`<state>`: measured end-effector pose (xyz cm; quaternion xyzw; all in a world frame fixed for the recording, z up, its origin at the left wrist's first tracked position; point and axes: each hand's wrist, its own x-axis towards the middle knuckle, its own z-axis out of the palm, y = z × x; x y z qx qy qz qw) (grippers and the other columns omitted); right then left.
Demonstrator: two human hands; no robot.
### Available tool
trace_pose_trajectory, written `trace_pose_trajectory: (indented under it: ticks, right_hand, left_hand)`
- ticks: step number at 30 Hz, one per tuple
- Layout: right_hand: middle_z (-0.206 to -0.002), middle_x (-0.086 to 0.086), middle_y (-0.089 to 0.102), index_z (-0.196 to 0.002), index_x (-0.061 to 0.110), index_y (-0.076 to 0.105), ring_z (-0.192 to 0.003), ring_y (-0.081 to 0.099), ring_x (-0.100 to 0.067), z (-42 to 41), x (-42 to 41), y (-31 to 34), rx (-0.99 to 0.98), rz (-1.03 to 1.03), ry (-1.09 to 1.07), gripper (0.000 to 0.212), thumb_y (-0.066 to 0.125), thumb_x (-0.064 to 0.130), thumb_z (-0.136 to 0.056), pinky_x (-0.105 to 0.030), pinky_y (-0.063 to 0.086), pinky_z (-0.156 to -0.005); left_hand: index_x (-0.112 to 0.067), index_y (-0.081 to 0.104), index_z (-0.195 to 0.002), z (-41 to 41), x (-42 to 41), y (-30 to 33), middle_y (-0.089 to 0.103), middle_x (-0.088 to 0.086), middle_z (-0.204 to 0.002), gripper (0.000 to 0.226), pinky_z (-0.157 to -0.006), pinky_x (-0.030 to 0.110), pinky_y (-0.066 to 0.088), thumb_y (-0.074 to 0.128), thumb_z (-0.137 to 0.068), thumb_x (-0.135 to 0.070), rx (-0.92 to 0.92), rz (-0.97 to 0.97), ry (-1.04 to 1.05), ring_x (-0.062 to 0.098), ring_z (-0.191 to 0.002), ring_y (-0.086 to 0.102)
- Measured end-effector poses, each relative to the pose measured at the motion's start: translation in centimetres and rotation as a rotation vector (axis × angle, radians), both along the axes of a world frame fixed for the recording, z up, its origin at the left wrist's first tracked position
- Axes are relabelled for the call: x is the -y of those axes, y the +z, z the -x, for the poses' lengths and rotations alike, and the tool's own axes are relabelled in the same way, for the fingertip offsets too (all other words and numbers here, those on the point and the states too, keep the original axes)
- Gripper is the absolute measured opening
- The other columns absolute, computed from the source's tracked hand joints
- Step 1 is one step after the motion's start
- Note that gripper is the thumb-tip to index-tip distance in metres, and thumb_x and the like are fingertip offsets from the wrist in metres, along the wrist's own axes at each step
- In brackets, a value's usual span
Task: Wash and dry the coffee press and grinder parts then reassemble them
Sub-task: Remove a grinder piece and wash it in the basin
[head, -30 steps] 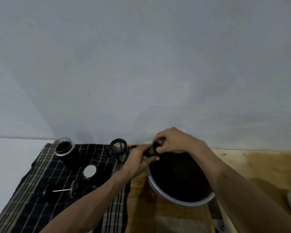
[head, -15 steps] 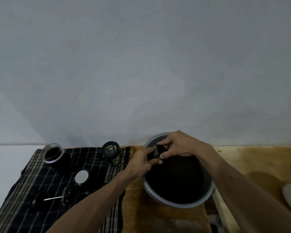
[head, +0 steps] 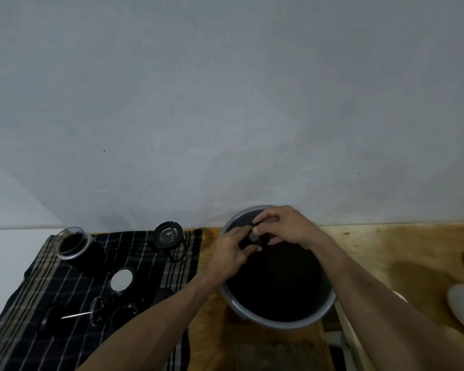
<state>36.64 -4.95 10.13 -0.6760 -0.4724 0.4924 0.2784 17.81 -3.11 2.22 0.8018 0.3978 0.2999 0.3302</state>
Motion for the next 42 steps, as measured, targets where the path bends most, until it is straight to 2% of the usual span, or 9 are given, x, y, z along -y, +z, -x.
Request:
trace_pose_trajectory:
  ticks: [6,11,16,19,24,30,32,39,42]
  right_hand:
    - [-0.105,-0.014,0.077,-0.100,0.010,0.082,-0.097,0.071,-0.030,0.6,-0.3,0.4,-0.232,0.099,-0.228,0.023,0.079,0.000,-0.079,-0.034,0.064,-0.070]
    - [-0.113,-0.018,0.068,-0.107,0.001,0.078,-0.111,0.059,-0.040,0.1,-0.3,1.0,-0.338,0.152,-0.306,0.023,0.074,-0.003,-0.085,-0.037,0.065,-0.068]
    - [-0.116,-0.029,0.065,-0.111,-0.006,0.067,-0.096,0.068,-0.037,-0.4,-0.4,0.2,-0.476,0.063,-0.460,0.027,0.049,-0.017,-0.095,-0.039,0.065,-0.065]
    - [-0.108,-0.022,0.068,-0.123,-0.001,0.061,-0.096,0.068,-0.033,-0.9,0.0,-0.5,-0.509,0.056,-0.486,0.037,0.039,-0.017,-0.099,-0.041,0.061,-0.071]
    - [-0.115,-0.018,0.070,-0.124,0.005,0.064,-0.104,0.068,-0.032,-2.2,0.9,-2.0,-0.617,0.093,-0.472,0.033,0.046,-0.010,-0.102,-0.034,0.063,-0.071]
    - [-0.091,-0.011,0.057,-0.103,0.012,0.055,-0.077,0.058,-0.022,-2.5,2.8,-6.0,-0.053,0.277,-0.521,0.005,0.050,0.014,-0.103,-0.035,0.053,-0.073]
    - [-0.106,-0.013,0.055,-0.112,0.012,0.049,-0.094,0.059,-0.031,-2.4,3.9,-7.3,-0.010,0.384,-0.496,0.011,0.046,0.013,-0.101,-0.039,0.050,-0.082]
    - [-0.114,-0.030,0.072,-0.120,-0.012,0.065,-0.106,0.071,-0.038,-1.4,4.6,-6.7,-0.687,0.324,-0.613,0.030,0.049,0.009,-0.106,-0.041,0.059,-0.093]
    - [-0.113,-0.023,0.075,-0.116,-0.005,0.069,-0.108,0.073,-0.034,-1.5,3.4,-4.8,-0.647,0.274,-0.447,0.027,0.054,0.014,-0.106,-0.039,0.062,-0.090]
  left_hand:
    - [-0.006,0.071,-0.127,-0.3,0.1,-0.4,0.072,0.006,-0.123,0.050,-0.102,0.019,0.047,0.083,-0.085,-0.028,0.056,-0.031,0.051,0.011,-0.113,0.064]
    - [-0.016,0.074,-0.118,0.0,0.8,-0.1,0.070,-0.009,-0.103,0.042,-0.082,0.009,0.045,0.085,-0.081,-0.032,0.145,0.115,0.088,-0.005,-0.094,0.062]
    - [-0.020,0.069,-0.122,-0.1,0.2,0.9,0.074,-0.012,-0.107,0.046,-0.092,0.022,0.055,0.082,-0.084,-0.042,0.055,0.562,0.035,0.002,-0.098,0.068]
    - [-0.008,0.066,-0.124,-0.9,-0.1,1.3,0.075,0.014,-0.112,0.042,-0.101,0.050,0.055,0.068,-0.097,-0.040,0.311,0.998,-0.042,0.028,-0.100,0.073]
    - [-0.001,0.065,-0.120,-2.0,-0.9,1.2,0.072,0.021,-0.111,0.033,-0.082,0.036,0.063,0.057,-0.104,-0.030,0.560,1.217,0.083,0.033,-0.089,0.072]
    - [-0.011,0.066,-0.124,-3.0,-1.8,-1.3,0.063,0.013,-0.131,0.024,-0.078,0.037,0.063,0.064,-0.101,-0.012,0.519,1.260,0.314,0.036,-0.112,0.066]
    - [-0.006,0.062,-0.132,-3.7,-1.9,-2.1,0.059,0.011,-0.132,0.031,-0.081,0.039,0.061,0.062,-0.102,-0.010,0.479,1.284,0.363,0.032,-0.107,0.065]
    - [0.001,0.063,-0.126,-5.0,-1.3,-4.3,0.070,0.018,-0.112,0.027,-0.069,0.037,0.063,0.055,-0.104,-0.014,0.374,1.326,0.396,0.030,-0.091,0.071]
    - [-0.004,0.067,-0.114,-5.2,-1.1,-4.0,0.073,0.021,-0.103,0.028,-0.073,0.037,0.064,0.047,-0.107,-0.023,0.367,1.419,0.315,0.032,-0.085,0.076]
